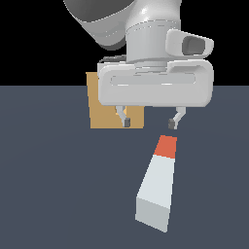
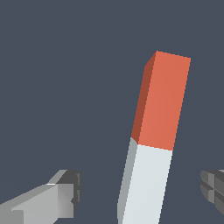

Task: Insert the peg into the horizontal hole in a box.

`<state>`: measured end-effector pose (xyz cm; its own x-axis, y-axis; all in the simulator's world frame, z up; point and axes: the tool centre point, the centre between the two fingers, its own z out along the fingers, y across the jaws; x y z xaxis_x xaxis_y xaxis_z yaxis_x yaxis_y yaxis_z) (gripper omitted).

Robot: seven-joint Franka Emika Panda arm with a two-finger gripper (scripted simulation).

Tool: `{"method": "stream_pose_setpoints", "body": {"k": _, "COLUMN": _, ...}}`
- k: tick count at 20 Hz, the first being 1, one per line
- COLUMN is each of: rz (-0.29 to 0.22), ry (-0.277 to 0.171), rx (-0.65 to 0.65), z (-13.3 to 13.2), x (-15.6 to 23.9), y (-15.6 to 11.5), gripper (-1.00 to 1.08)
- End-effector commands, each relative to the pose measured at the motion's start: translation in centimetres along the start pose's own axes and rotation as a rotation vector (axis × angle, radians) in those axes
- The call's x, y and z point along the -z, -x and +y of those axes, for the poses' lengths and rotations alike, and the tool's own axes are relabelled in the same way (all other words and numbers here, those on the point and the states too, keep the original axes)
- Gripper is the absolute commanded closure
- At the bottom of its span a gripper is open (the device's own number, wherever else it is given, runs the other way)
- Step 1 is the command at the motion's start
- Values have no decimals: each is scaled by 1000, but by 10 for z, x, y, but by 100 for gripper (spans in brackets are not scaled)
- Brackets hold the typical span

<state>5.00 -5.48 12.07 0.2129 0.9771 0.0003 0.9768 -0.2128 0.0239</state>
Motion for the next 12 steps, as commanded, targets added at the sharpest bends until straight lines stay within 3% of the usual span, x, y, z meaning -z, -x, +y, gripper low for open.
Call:
{"method": "stream_pose_setpoints", "body": {"k": 1, "rz": -2, "ry": -7, "rx": -59, "z": 9, "x": -15, "y": 14, "gripper": -92}}
{"method": "stream_pose_setpoints", "body": {"k": 12, "rz": -3, "ry": -23, "rx": -194, "z": 26, "x": -48, "y": 47, "gripper": -92}}
